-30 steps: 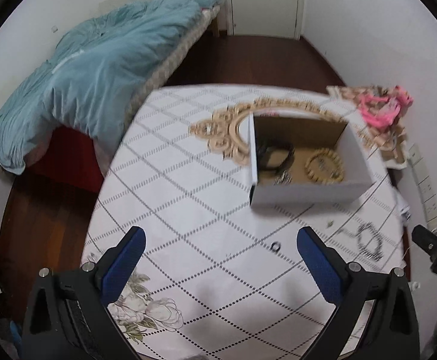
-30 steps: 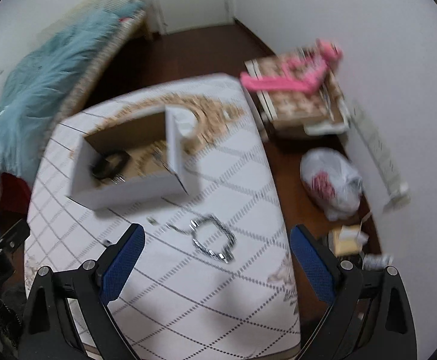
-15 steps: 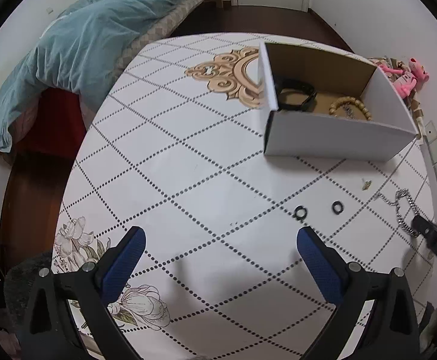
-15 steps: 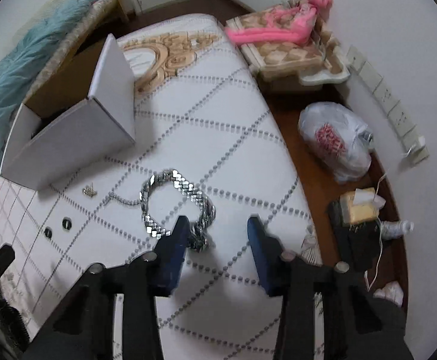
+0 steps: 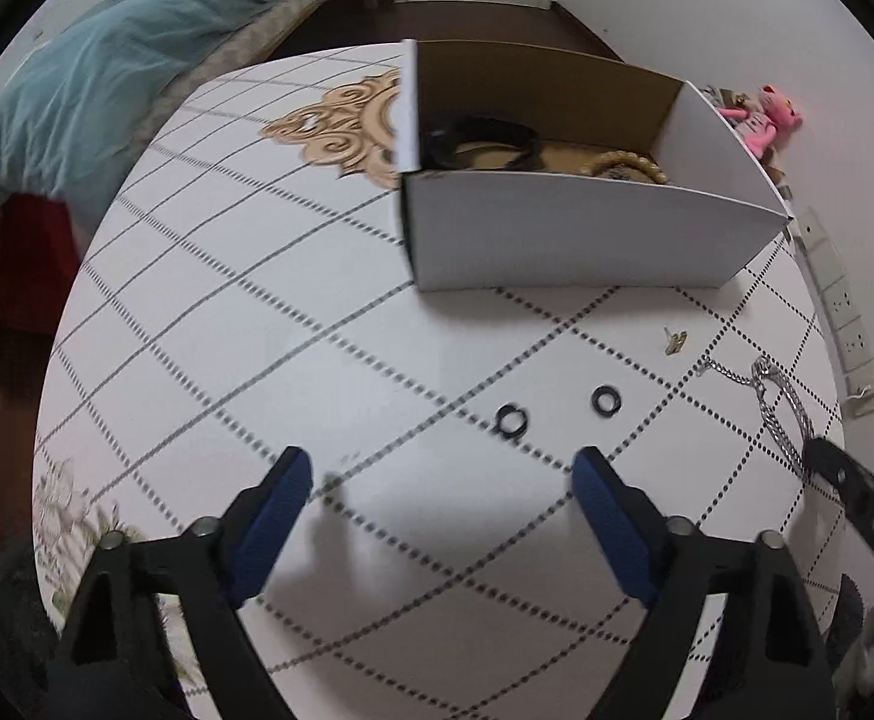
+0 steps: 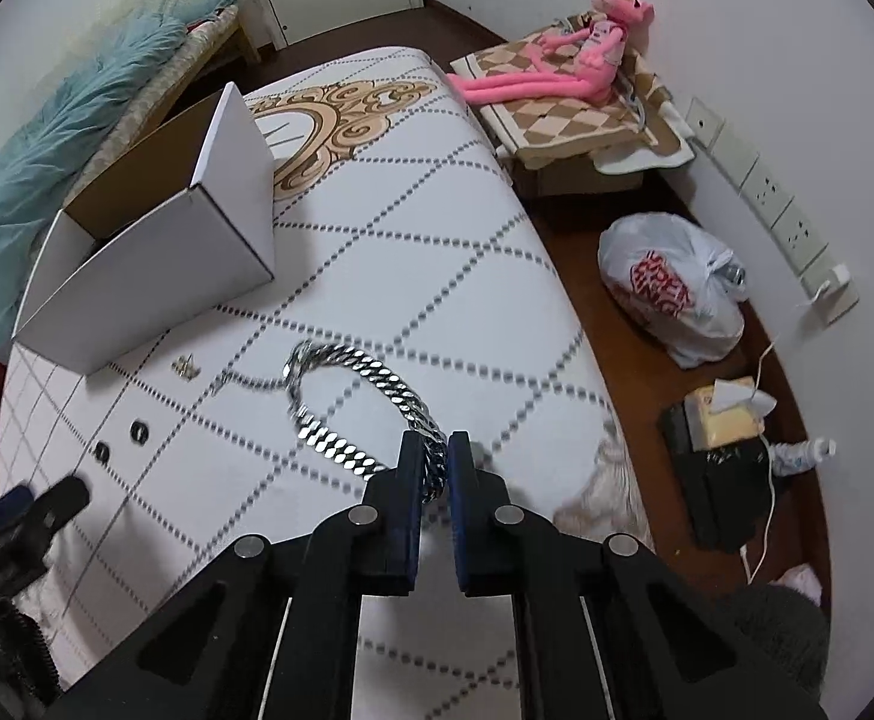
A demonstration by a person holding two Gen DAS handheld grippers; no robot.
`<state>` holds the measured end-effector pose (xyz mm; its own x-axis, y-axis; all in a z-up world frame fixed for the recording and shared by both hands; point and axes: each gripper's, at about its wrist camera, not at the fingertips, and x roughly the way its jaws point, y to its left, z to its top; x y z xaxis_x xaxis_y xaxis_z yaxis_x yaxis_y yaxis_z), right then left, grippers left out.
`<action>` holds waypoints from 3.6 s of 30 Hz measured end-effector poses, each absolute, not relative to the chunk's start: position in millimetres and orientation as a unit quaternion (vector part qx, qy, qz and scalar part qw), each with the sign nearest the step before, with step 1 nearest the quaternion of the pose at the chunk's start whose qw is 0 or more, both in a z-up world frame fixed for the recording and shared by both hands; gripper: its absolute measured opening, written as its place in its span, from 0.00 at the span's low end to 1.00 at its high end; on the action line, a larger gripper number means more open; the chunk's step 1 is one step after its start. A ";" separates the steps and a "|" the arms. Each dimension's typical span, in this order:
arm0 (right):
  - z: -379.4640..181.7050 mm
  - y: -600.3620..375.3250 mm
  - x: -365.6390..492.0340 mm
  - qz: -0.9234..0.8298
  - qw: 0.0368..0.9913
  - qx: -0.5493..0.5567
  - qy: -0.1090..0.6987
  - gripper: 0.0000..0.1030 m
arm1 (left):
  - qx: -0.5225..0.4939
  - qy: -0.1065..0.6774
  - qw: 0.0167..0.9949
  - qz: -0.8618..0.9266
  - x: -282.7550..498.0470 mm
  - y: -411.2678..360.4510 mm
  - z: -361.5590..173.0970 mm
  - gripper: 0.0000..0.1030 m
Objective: Organize jewelry
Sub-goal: 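Grasp the thick silver chain bracelet with the right tool while the left tool grasps a black ring, then carry the chain bracelet into the box with the right tool while the left tool drops the ring there, then withdraw both open tools from the box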
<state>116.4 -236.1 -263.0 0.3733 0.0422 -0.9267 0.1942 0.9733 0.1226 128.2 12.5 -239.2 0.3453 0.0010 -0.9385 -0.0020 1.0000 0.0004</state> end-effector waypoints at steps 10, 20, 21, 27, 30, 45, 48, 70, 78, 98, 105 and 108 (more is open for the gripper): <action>-263.1 -236.8 112.9 -0.045 0.820 0.107 0.560 0.08 | 0.017 0.565 0.824 -0.016 141.5 -0.8 -246.5 0.16; -241.3 -230.3 116.9 -0.021 0.830 0.122 0.544 0.08 | -0.002 0.554 0.832 -0.032 132.9 -1.1 -233.8 0.10; -234.6 -228.1 117.2 -0.014 0.833 0.123 0.539 0.08 | -0.004 0.552 0.833 -0.034 133.1 -0.8 -231.3 0.10; -192.9 -220.0 123.7 0.031 0.846 0.141 0.514 0.08 | -0.016 0.530 0.846 -0.054 129.6 1.6 -197.4 0.10; -171.6 -217.5 130.1 0.049 0.851 0.146 0.502 0.08 | -0.026 0.519 0.852 -0.064 131.1 4.0 -176.9 0.10; -68.1 -173.7 209.2 0.150 0.878 0.123 0.437 0.08 | -0.065 0.489 0.864 -0.106 207.7 26.4 -100.5 0.10; -78.6 -162.5 236.1 0.152 0.870 0.112 0.455 0.08 | -0.070 0.501 0.856 -0.105 232.1 32.2 -106.9 0.10; -170.2 -144.4 345.7 0.152 0.786 0.085 0.594 0.10 | -0.078 0.606 0.789 -0.060 309.2 49.1 -164.2 0.66; -162.0 -155.5 337.0 0.136 0.798 0.080 0.581 0.52 | -0.049 0.573 0.817 -0.020 299.2 61.7 -154.1 0.94; -200.1 -152.3 264.1 0.024 0.814 -0.038 0.579 0.97 | 0.011 0.539 0.841 0.042 236.7 50.1 -169.1 0.99; -183.4 -159.3 249.0 0.012 0.829 -0.030 0.559 0.97 | 0.006 0.523 0.852 0.040 220.1 46.4 -153.8 0.99; -169.7 -161.7 239.6 0.008 0.840 -0.031 0.542 0.97 | 0.005 0.512 0.858 0.039 210.8 44.2 -142.2 0.99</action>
